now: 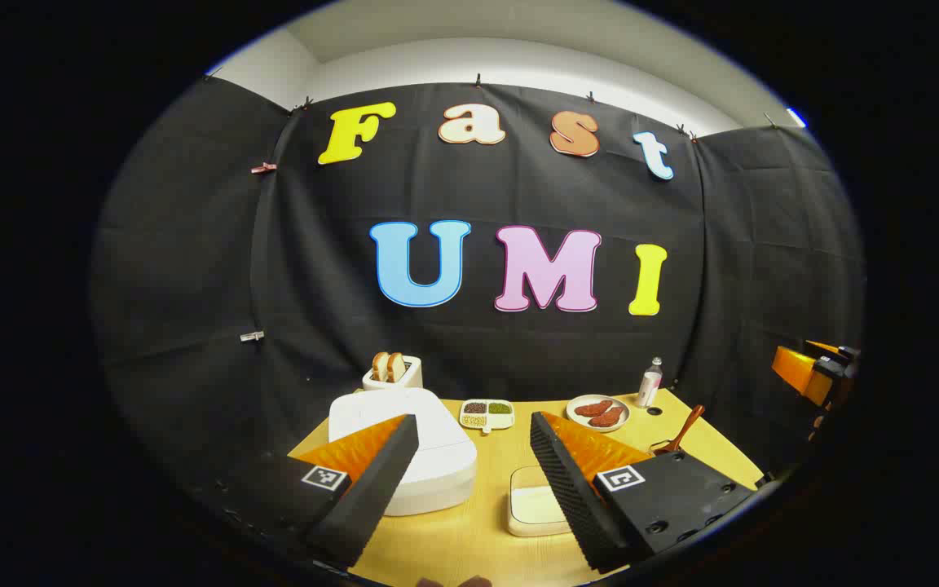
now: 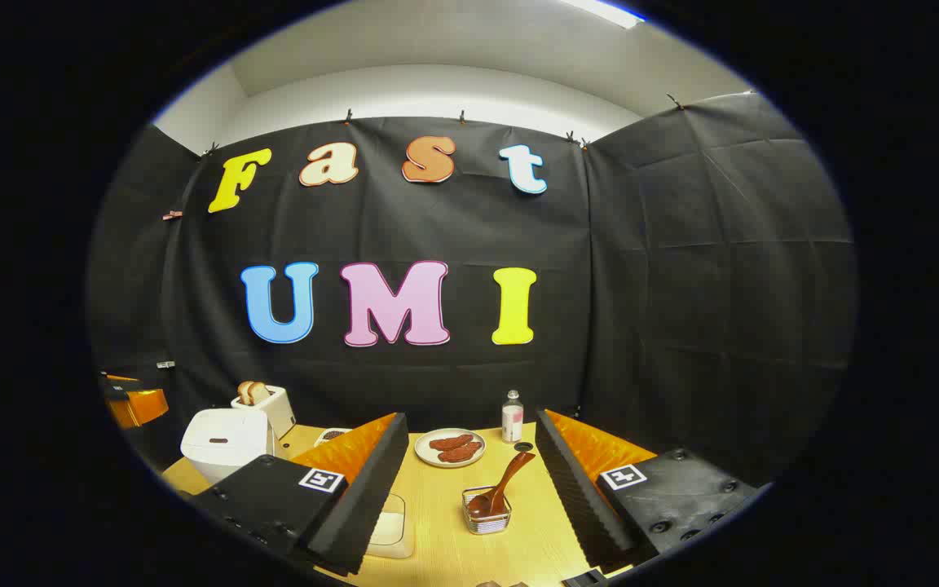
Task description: Close the left gripper, press the button to open the rice cooker; take a wooden spoon from the chopstick holder with the right hand, scoop a spoonful of rice and pour it into the rice cooker, then put the wooden spoon back into the chopstick holder.
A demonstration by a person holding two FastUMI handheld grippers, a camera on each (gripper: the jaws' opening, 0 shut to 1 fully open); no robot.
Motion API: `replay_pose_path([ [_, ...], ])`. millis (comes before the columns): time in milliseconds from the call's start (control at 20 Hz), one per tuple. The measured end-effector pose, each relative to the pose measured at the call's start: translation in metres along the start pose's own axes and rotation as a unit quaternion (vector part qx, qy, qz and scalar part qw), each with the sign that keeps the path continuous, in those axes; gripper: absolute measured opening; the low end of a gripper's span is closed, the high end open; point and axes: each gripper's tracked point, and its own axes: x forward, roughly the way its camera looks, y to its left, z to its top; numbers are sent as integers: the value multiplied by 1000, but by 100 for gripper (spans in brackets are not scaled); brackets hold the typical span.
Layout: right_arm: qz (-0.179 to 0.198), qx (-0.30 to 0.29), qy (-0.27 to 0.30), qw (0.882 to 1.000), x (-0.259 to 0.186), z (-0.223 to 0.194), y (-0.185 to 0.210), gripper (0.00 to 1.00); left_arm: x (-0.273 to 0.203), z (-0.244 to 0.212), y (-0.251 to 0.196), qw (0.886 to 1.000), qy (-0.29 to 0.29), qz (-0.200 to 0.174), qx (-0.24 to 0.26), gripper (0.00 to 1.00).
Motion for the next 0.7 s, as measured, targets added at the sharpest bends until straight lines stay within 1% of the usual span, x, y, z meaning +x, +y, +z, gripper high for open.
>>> replay_pose_path([
  [50,2,0,-1,1000,0,0,3,100,0,0,2,1000,0,0,1,96],
  [100,3,-1,-1,1000,0,0,6,98,-1,-1,5,1000,0,0,1,96],
  [450,9,-7,-3,1000,-12,-1,35,98,-7,-5,29,1000,-4,-2,-3,96],
  [550,6,-9,-4,1000,-16,-2,44,98,-7,-3,35,1000,-6,-5,-14,96],
  [700,4,-7,-4,1000,-19,-2,57,98,-8,-7,47,1000,-8,-9,-14,96],
])
